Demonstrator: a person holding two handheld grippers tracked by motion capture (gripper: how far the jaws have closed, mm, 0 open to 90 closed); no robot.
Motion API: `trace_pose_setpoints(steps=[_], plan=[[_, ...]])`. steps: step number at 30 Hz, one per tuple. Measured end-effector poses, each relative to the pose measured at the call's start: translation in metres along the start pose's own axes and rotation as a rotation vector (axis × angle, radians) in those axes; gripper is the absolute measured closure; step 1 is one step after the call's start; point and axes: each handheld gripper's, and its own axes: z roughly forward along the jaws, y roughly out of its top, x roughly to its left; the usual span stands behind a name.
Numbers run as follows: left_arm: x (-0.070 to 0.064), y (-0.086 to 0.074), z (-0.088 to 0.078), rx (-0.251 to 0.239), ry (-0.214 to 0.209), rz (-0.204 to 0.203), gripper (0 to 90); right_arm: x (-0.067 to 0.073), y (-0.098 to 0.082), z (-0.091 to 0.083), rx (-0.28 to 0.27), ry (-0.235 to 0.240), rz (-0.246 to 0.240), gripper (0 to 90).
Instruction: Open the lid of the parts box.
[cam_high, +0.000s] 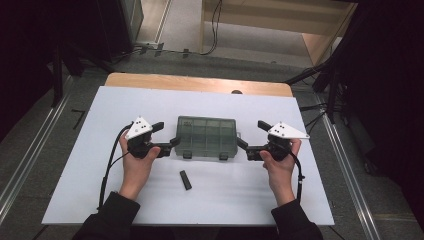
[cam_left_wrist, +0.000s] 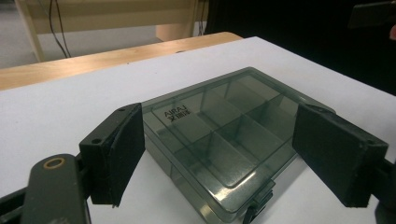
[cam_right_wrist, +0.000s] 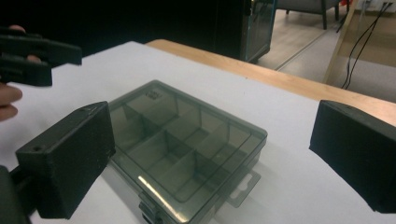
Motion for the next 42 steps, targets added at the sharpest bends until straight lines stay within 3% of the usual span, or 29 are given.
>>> trace_pose_setpoints(steps=[2,4,7,12,15,18,19,20,21,25,26,27,31,37,42], plan=[[0.002,-0.001,0.001,0.009,0.007,0.001,26.2,0.000,-0.002,0.003,0.017,0.003,-0.005,1.4],[0.002,-0.002,0.003,0.024,0.019,-0.010,35.0,0.000,-0.006,0.004,0.006,-0.022,0.008,22.3],[0.002,-0.007,0.009,0.057,0.025,-0.015,45.3,-0.001,-0.012,0.006,0.006,0.006,0.031,27.3],[0.002,-0.016,0.010,0.075,-0.034,-0.006,72.1,0.002,-0.018,0.013,0.081,-0.070,0.029,56.6],[0.003,-0.020,0.013,0.119,-0.064,-0.004,81.5,-0.001,-0.024,0.014,0.101,-0.040,0.039,71.4],[0.003,-0.023,0.014,0.132,-0.088,-0.011,87.4,-0.004,-0.027,0.016,0.136,-0.003,0.043,80.2],[0.003,-0.024,0.014,0.145,-0.092,-0.013,87.4,-0.004,-0.027,0.016,0.136,-0.003,0.043,80.2],[0.004,-0.025,0.015,0.156,-0.093,-0.020,89.2,-0.004,-0.028,0.016,0.167,0.009,0.007,83.2],[0.004,-0.025,0.016,0.185,-0.075,-0.022,89.3,-0.004,-0.028,0.016,0.173,0.013,0.001,85.1],[0.008,-0.025,0.013,0.199,-0.057,-0.057,89.4,-0.008,-0.032,0.014,0.197,0.009,-0.014,87.7],[0.008,-0.025,0.012,0.210,-0.043,-0.054,89.4,-0.013,-0.034,0.013,0.216,0.049,-0.001,87.8],[0.009,-0.026,0.011,0.214,-0.045,-0.056,89.4,-0.014,-0.036,0.013,0.230,0.056,0.004,87.8],[0.012,-0.034,0.010,0.231,-0.056,-0.061,89.4,-0.012,-0.040,0.013,0.288,0.061,0.002,87.8],[0.010,-0.039,0.011,0.263,-0.062,-0.049,89.4,-0.012,-0.048,0.014,0.313,0.080,0.032,87.9],[0.010,-0.040,0.013,0.284,-0.063,-0.040,89.4,-0.009,-0.051,0.018,0.359,0.086,0.005,88.0]])
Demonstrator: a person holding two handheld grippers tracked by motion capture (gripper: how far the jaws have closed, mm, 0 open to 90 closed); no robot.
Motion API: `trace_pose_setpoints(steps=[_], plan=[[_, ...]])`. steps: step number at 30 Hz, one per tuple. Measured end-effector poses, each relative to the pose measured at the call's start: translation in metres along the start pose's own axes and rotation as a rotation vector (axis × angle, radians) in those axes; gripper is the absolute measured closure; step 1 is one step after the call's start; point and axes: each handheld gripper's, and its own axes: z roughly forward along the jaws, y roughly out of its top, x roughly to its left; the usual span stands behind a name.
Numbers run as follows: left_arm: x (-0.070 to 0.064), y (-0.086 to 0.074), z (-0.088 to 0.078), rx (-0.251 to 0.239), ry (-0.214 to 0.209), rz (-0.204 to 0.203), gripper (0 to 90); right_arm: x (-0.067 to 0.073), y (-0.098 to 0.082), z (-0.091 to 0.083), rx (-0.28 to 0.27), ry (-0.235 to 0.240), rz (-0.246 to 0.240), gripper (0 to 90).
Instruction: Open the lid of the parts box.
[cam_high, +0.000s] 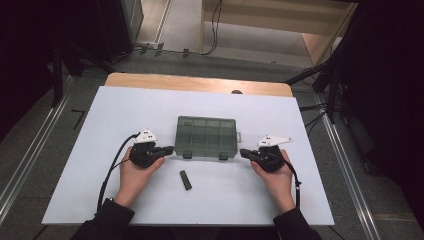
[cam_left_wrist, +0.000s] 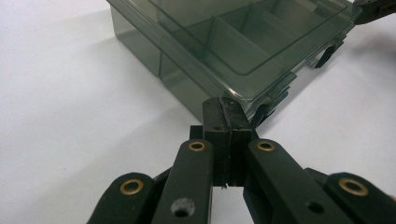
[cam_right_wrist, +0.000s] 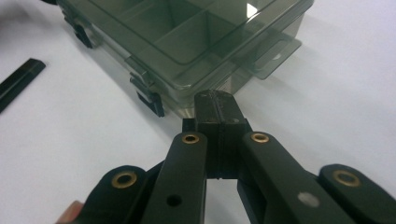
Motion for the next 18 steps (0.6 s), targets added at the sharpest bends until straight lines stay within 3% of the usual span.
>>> trace_pose_setpoints(steps=[3,4,18], plan=[[0.0003,-0.0002,0.0005,0.002,-0.002,-0.005,89.5,0.0021,0.0001,0.0019,0.014,-0.008,-0.011,88.0],[0.0004,-0.0003,0.0003,0.002,-0.005,-0.003,89.5,0.0036,-0.0007,0.0033,0.018,0.010,-0.022,88.1],[0.0010,-0.0014,0.0000,0.006,-0.009,-0.001,89.5,0.0044,-0.0022,0.0074,0.039,0.000,-0.032,88.0]])
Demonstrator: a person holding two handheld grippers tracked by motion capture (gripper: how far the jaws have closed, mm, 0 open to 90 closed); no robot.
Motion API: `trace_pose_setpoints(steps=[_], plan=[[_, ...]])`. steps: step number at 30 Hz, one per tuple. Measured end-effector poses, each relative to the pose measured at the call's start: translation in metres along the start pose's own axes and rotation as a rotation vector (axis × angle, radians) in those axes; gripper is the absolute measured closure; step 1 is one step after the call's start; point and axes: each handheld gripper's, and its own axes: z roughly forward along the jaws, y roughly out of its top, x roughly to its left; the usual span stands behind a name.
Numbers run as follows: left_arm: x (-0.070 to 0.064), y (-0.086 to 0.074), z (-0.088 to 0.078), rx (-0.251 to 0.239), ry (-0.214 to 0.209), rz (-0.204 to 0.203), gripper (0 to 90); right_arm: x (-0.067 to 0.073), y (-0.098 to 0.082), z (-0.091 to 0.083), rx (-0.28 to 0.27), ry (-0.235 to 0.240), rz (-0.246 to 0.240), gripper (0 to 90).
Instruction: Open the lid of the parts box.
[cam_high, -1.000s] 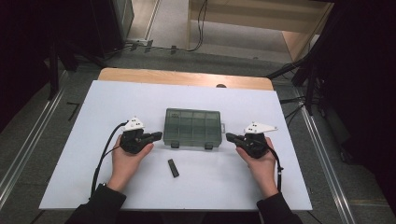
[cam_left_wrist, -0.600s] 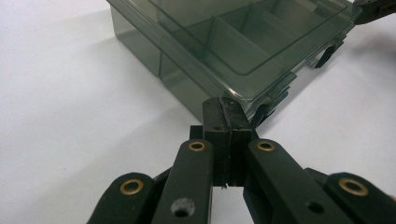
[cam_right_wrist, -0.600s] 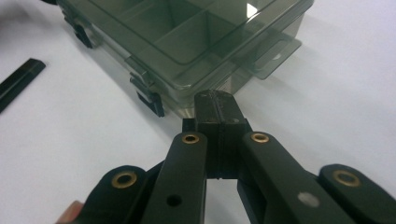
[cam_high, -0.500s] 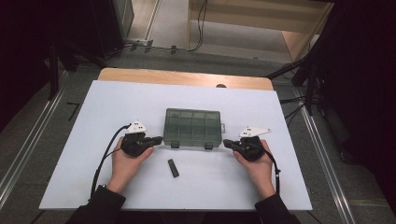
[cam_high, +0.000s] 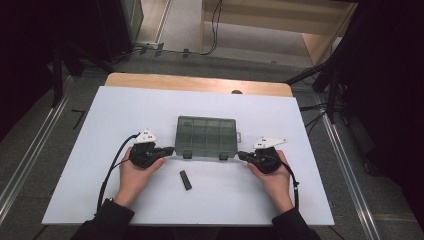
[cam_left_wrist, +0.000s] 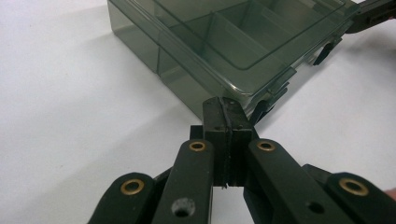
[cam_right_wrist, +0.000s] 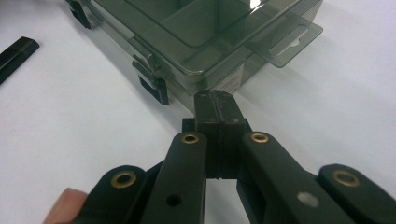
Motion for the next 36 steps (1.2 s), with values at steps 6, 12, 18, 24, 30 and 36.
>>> trace_pose_setpoints(steps=[6,12,18,24,30,36], plan=[[0.000,-0.001,0.000,0.005,-0.001,0.001,89.5,0.000,0.000,0.000,-0.006,0.003,0.003,88.0],[0.000,-0.001,0.000,0.003,-0.008,0.003,89.4,0.001,0.000,-0.001,-0.015,0.010,0.007,88.0],[0.000,-0.001,0.000,0.008,-0.010,0.011,89.4,0.000,0.001,-0.004,-0.037,0.029,0.017,88.0],[-0.001,-0.001,0.000,0.007,-0.008,0.015,89.4,0.000,0.002,-0.006,-0.053,0.040,0.022,88.0],[-0.003,0.000,-0.003,-0.026,-0.016,0.038,89.4,0.001,0.004,-0.010,-0.071,0.041,0.028,88.0],[-0.008,0.003,-0.007,-0.088,-0.011,0.067,89.4,0.002,0.005,-0.012,-0.084,0.036,0.024,88.0]])
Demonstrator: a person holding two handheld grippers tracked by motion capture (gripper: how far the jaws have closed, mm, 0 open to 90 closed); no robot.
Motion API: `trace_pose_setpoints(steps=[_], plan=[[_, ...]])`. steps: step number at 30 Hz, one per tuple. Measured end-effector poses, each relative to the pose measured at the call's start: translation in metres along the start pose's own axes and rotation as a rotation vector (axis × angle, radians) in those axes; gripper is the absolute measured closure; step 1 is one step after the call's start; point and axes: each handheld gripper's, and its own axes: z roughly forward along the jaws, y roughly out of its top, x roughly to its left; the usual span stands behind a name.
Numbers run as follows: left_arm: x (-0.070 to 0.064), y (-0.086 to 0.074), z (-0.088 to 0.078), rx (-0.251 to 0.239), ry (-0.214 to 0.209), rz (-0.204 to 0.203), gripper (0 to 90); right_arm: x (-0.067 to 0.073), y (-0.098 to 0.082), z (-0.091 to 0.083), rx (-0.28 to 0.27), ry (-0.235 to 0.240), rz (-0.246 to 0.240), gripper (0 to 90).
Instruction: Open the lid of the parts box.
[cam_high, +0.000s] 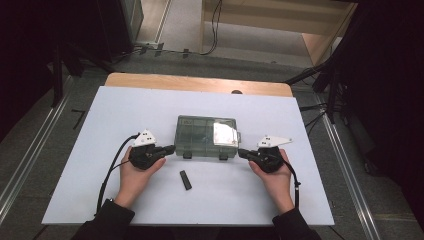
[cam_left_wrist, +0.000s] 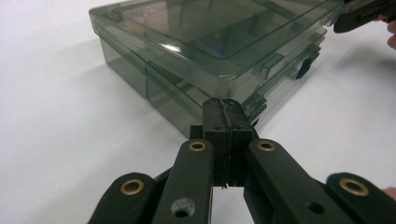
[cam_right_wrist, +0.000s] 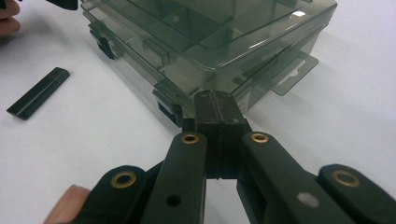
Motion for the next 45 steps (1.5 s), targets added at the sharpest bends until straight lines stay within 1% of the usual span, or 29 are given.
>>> trace_pose_setpoints(steps=[3,9,11,12,14,15,16,17,18,19,20,22,24,25,26,27,28,30,31,32,33,34,35,38,39,41,43,45], plan=[[0.000,0.001,-0.001,-0.014,-0.003,0.000,89.4,0.001,0.001,-0.001,-0.008,0.001,-0.004,88.0],[0.002,0.004,-0.001,-0.048,-0.015,-0.016,89.4,0.003,0.005,-0.005,-0.026,0.007,-0.016,87.9],[0.003,0.007,-0.001,-0.058,-0.020,-0.019,89.4,0.003,0.006,-0.007,-0.032,0.010,-0.024,87.9],[0.003,0.008,-0.001,-0.065,-0.020,-0.019,89.5,0.003,0.008,-0.010,-0.045,0.018,-0.044,87.6],[0.004,0.013,0.000,-0.081,-0.023,-0.022,89.4,0.003,0.008,-0.012,-0.051,0.022,-0.047,87.1],[0.004,0.015,0.000,-0.088,-0.022,-0.021,89.4,0.001,0.010,-0.016,-0.071,0.029,-0.050,84.2],[0.004,0.018,0.000,-0.095,-0.025,-0.021,89.4,0.001,0.010,-0.016,-0.071,0.029,-0.050,84.2],[0.004,0.020,0.001,-0.097,-0.024,-0.017,89.5,0.000,0.011,-0.018,-0.080,0.034,-0.051,81.1],[0.004,0.022,0.002,-0.100,-0.029,-0.015,89.4,0.000,0.013,-0.020,-0.090,0.044,-0.064,73.6],[0.004,0.024,0.003,-0.102,-0.032,-0.009,89.4,0.000,0.014,-0.021,-0.099,0.039,-0.071,66.7],[0.003,0.025,0.005,-0.105,-0.030,-0.010,89.4,0.000,0.014,-0.021,-0.099,0.039,-0.071,66.7],[0.004,0.029,0.008,-0.109,-0.032,-0.004,89.5,0.001,0.017,-0.022,-0.126,0.027,-0.067,52.5],[0.006,0.032,0.010,-0.109,-0.031,-0.002,89.5,0.000,0.021,-0.023,-0.143,0.025,-0.049,38.9],[0.007,0.033,0.011,-0.112,-0.029,0.000,89.5,-0.001,0.026,-0.023,-0.154,0.032,-0.048,27.7],[0.008,0.034,0.012,-0.115,-0.030,-0.001,89.5,-0.001,0.026,-0.023,-0.154,0.032,-0.048,27.7],[0.009,0.036,0.013,-0.118,-0.027,0.000,89.5,-0.001,0.027,-0.023,-0.159,0.037,-0.048,22.1],[0.010,0.038,0.013,-0.125,-0.024,-0.001,89.4,0.000,0.032,-0.021,-0.162,0.046,-0.049,10.7],[0.012,0.041,0.015,-0.135,-0.023,-0.009,89.4,0.000,0.034,-0.019,-0.161,0.044,-0.057,9.3],[0.013,0.043,0.016,-0.138,-0.022,-0.011,89.5,-0.001,0.035,-0.018,-0.169,0.032,-0.055,7.2],[0.015,0.044,0.016,-0.142,-0.021,-0.010,89.5,-0.003,0.037,-0.015,-0.188,0.001,-0.034,0.0],[0.015,0.046,0.017,-0.146,-0.023,-0.014,89.5,-0.003,0.037,-0.015,-0.188,0.001,-0.034,0.0],[0.016,0.048,0.018,-0.149,-0.023,-0.014,89.5,-0.008,0.038,-0.013,-0.205,-0.002,-0.003,0.0],[0.017,0.049,0.019,-0.153,-0.021,-0.014,89.5,-0.008,0.038,-0.013,-0.205,-0.002,-0.003,0.0],[0.019,0.053,0.022,-0.160,-0.019,-0.013,89.4,-0.017,0.039,-0.010,-0.227,-0.016,0.046,0.0],[0.020,0.054,0.023,-0.162,-0.019,-0.012,89.5,-0.020,0.038,-0.009,-0.233,-0.013,0.059,0.0],[0.022,0.056,0.025,-0.167,-0.016,-0.013,89.5,-0.025,0.039,-0.006,-0.238,-0.009,0.068,0.0],[0.024,0.059,0.026,-0.178,-0.017,-0.011,89.4,-0.027,0.039,-0.003,-0.236,-0.016,0.062,0.0],[0.027,0.062,0.026,-0.183,-0.022,-0.012,89.4,-0.028,0.041,0.000,-0.240,-0.037,0.058,1.2]])
